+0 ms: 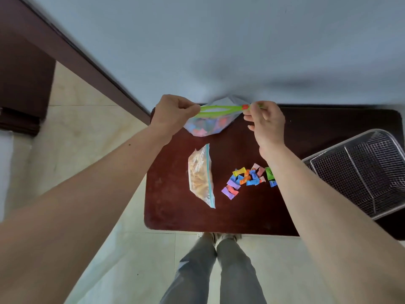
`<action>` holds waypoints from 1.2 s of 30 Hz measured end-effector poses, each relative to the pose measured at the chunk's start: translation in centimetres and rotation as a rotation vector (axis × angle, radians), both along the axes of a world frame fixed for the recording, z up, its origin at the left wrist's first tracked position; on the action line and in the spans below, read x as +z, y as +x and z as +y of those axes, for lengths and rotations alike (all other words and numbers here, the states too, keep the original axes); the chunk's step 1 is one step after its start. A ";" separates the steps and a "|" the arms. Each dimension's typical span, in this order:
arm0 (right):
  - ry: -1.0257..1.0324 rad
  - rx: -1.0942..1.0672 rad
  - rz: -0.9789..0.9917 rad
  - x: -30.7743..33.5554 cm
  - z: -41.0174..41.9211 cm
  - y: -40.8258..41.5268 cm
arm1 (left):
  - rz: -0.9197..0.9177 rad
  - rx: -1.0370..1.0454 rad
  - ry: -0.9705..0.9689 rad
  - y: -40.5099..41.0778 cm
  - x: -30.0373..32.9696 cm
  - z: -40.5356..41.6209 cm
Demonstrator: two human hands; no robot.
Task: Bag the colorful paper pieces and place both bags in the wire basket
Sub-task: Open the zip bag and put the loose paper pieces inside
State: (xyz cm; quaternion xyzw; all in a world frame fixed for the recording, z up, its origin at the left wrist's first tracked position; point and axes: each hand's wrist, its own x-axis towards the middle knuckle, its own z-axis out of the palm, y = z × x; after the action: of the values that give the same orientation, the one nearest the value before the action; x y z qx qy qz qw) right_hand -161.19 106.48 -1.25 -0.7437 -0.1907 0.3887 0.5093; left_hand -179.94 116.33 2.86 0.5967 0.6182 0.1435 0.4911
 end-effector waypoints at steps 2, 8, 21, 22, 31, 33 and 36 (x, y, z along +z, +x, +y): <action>0.015 0.002 -0.012 0.3 -0.2 0.2 | -0.007 0.024 0.006 0.2 0.0 -0.3; 0.060 -0.027 -0.048 1.6 -0.3 1.9 | -0.106 0.112 0.059 2.6 0.7 -1.5; -0.023 -0.153 0.078 -0.2 -1.9 1.6 | -0.151 0.231 0.075 6.6 -0.3 -6.7; -0.013 -0.157 0.083 -0.4 -2.0 1.7 | -0.164 0.200 0.056 6.4 -0.3 -6.7; 0.046 -0.149 0.037 -0.6 -3.0 2.1 | -0.263 0.021 0.030 6.3 -1.0 -6.3; 0.054 -0.148 0.039 -0.5 -3.3 2.1 | -0.250 0.059 0.054 6.4 -1.1 -6.6; 0.071 -0.140 0.036 -0.1 -3.9 2.0 | -0.287 0.186 0.060 6.8 -1.2 -7.2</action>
State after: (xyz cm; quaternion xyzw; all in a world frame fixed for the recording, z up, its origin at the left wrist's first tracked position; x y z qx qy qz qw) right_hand -159.14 102.62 -1.34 -0.7297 -0.1424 0.3586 0.5646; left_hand -173.19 109.12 1.65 0.5247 0.5896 0.2904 0.5411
